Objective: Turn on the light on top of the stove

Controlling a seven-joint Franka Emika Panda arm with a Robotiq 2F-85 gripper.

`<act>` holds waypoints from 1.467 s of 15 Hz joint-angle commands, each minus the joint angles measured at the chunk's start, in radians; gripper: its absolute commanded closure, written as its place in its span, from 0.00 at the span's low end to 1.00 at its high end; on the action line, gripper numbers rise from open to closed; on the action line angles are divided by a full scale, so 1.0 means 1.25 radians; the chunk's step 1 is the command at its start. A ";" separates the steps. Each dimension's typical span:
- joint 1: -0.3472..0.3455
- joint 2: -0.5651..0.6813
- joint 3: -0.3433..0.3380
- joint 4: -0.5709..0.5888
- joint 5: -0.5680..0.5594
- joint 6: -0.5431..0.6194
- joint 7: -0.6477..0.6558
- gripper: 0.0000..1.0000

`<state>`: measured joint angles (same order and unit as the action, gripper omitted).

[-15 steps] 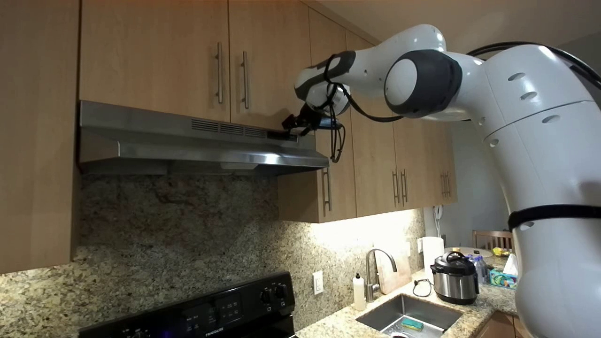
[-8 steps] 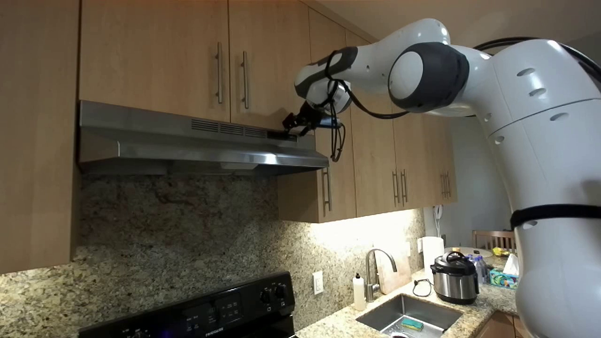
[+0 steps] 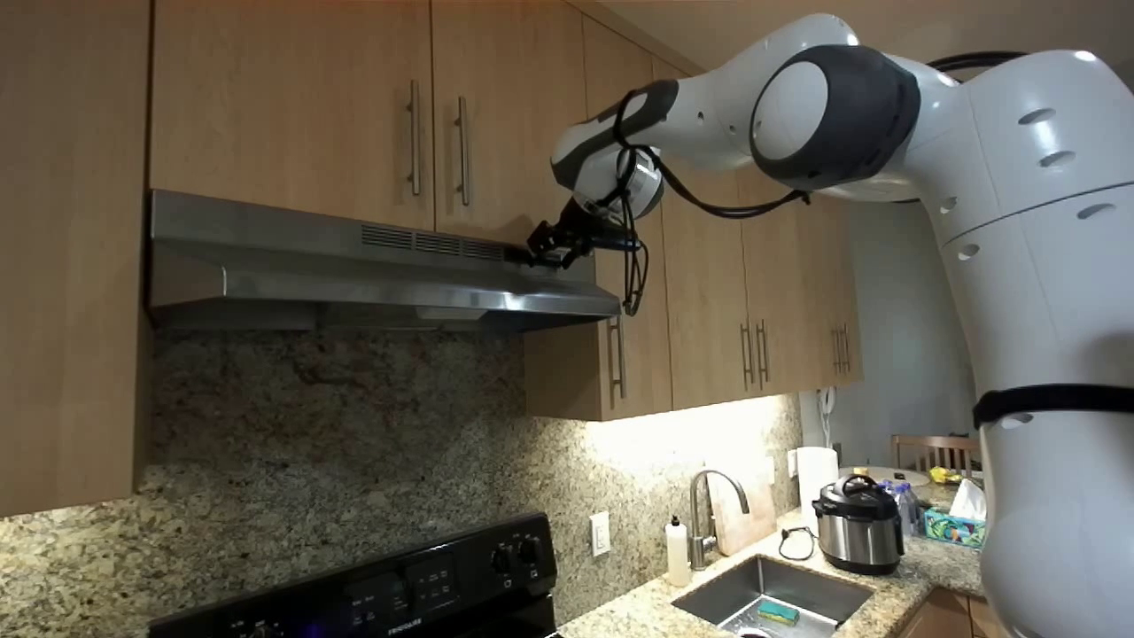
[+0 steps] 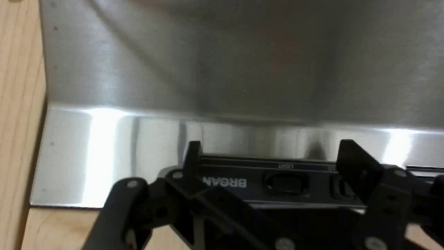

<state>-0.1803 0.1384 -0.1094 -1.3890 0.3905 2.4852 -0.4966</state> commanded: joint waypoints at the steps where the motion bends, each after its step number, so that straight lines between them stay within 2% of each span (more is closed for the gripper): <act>1: 0.007 -0.040 -0.004 -0.072 -0.016 0.038 0.031 0.00; 10: 0.004 -0.066 -0.019 -0.096 -0.018 0.096 0.044 0.00; 22: 0.005 -0.051 -0.017 -0.071 -0.013 0.091 0.038 0.00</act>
<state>-0.1784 0.0853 -0.1308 -1.4624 0.3875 2.5864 -0.4613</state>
